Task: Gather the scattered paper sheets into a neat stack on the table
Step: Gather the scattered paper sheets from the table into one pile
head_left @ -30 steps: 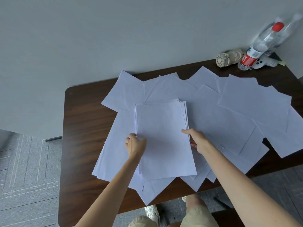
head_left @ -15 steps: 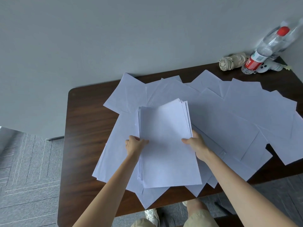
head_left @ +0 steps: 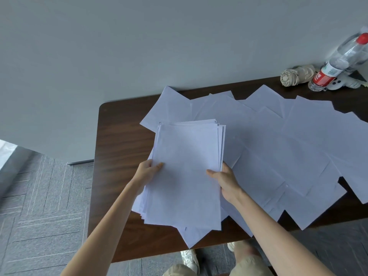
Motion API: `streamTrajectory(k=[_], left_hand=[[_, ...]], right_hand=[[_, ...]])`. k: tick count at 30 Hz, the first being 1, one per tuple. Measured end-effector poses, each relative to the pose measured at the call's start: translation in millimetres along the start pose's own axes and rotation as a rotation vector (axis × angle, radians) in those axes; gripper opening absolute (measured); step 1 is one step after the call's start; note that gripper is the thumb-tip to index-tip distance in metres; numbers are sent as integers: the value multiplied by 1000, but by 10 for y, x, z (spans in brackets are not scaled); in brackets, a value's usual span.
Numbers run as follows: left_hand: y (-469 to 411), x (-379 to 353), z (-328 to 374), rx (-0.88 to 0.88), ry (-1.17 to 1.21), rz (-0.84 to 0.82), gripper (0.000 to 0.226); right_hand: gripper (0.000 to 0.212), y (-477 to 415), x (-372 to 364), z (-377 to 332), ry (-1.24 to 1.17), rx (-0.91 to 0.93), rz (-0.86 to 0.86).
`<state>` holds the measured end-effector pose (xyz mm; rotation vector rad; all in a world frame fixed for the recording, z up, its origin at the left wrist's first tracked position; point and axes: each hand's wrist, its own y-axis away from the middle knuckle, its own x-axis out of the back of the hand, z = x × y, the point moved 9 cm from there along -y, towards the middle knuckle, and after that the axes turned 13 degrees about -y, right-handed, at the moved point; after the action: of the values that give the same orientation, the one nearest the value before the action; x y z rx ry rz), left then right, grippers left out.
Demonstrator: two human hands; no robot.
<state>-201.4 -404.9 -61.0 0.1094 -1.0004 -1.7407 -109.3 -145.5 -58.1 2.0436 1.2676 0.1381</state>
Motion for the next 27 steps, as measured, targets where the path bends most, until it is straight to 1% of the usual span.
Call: streamTrajectory(k=[1,2,4,7,9,10,12,13,15,17,19,21,22,23,25,27], left_hand=[[-22,84,10,-14,-58,38,16],[-62,168,15,-23,-143,84,9],[-156,281,31,-41,-356,146,10],[-237,340,44,-32,-649,231,13],[-236,321,72,-26,-796,294,23],[-235,301,75,-17,-828,307,31],[-221,268,70,15,-822,320,47],[-197,252,83,35,-808,331,55],[-183,252,90,68,-773,341,62],[-211,266,75,92,-734,298,59],[-245,295,52,102,-675,223,45],[-280,348,45,77,-584,169,29],[-278,376,56,50,-536,153,26],[-273,402,81,5,-499,151,28],[-276,431,169,-131,-473,156,32],[-283,382,217,-240,-427,90,30]], right_hand=[[38,25,-84,63,8,6,-3],[36,42,-161,137,8,8,-3],[31,67,-276,274,31,2,20],[16,55,-310,460,130,-7,97],[22,48,-267,524,216,9,166],[19,52,-250,532,276,18,196],[6,68,-223,498,462,46,252],[4,83,-203,458,559,54,275],[9,92,-182,429,650,56,296],[15,71,-169,454,642,35,291],[19,50,-145,478,620,27,281],[9,55,-136,454,614,41,275],[6,63,-137,440,608,53,273],[7,71,-137,434,606,67,269],[8,89,-134,417,624,109,270],[2,102,-148,403,658,154,269]])
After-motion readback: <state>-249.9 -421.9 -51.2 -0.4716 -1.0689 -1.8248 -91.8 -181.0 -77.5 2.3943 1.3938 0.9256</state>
